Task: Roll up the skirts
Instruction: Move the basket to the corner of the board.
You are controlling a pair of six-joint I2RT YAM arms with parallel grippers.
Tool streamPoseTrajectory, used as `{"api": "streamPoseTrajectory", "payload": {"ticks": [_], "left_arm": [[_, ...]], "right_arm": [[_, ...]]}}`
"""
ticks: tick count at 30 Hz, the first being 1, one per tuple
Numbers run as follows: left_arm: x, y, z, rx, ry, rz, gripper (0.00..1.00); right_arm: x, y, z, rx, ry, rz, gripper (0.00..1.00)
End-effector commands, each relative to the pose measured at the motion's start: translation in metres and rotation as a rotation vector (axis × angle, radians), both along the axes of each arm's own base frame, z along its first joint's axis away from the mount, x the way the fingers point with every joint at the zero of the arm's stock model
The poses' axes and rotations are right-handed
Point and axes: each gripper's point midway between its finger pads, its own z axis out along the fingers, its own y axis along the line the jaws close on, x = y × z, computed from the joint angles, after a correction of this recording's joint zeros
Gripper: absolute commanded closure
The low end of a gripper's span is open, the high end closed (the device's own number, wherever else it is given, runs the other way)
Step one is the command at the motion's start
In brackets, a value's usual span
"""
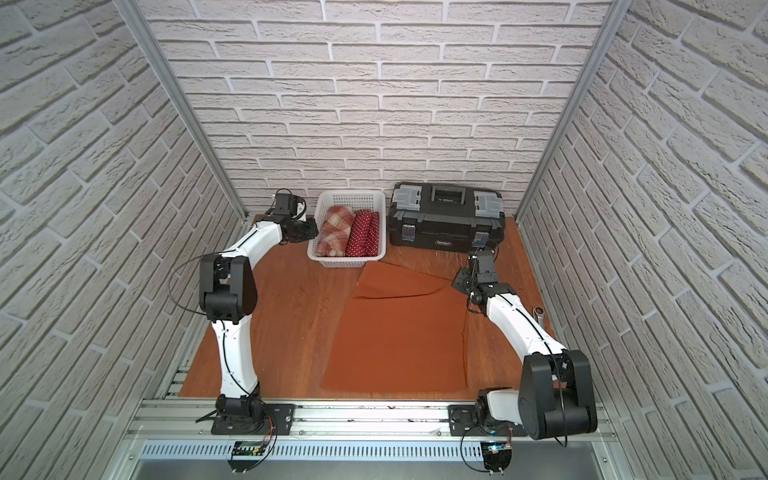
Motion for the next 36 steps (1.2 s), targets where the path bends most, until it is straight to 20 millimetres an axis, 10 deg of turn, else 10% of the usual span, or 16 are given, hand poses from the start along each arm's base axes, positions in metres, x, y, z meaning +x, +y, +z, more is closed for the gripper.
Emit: {"api": "streamPoseTrajectory", "payload": {"ticks": [1, 10, 17, 20, 22, 25, 32, 34, 36], "left_arm": [[-0.011, 0.026, 0.026, 0.146, -0.018, 0.017, 1.00], [-0.064, 0.157, 0.035, 0.338, 0.074, 0.187, 1.00], [-0.078, 0.223, 0.000, 0.394, 0.171, 0.214, 0.99], [-0.075, 0.233, -0.006, 0.431, 0.182, 0.206, 0.32], [-0.073, 0.236, 0.002, 0.440, 0.149, 0.235, 0.19], [-0.075, 0.229, 0.036, 0.422, 0.048, 0.281, 0.02], [-0.102, 0.141, 0.144, 0.359, -0.197, 0.242, 0.09], [-0.116, 0.092, 0.151, 0.295, -0.252, 0.171, 0.30], [-0.130, 0.044, 0.139, 0.236, -0.265, 0.106, 0.95]], "right_arm": [[0.006, 0.005, 0.014, 0.012, -0.057, 0.018, 0.58], [0.007, 0.013, 0.017, 0.050, -0.077, 0.047, 0.59], [0.013, 0.022, 0.011, 0.096, -0.072, 0.074, 0.59], [0.012, 0.025, 0.011, 0.101, -0.070, 0.086, 0.58], [0.013, 0.026, 0.013, 0.099, -0.073, 0.093, 0.56], [0.012, 0.033, 0.014, 0.106, -0.065, 0.120, 0.54], [0.006, 0.065, 0.000, 0.083, -0.004, 0.195, 0.58], [0.001, 0.070, -0.012, 0.096, 0.022, 0.205, 0.75], [-0.007, 0.068, -0.024, 0.092, 0.051, 0.196, 0.95]]}}
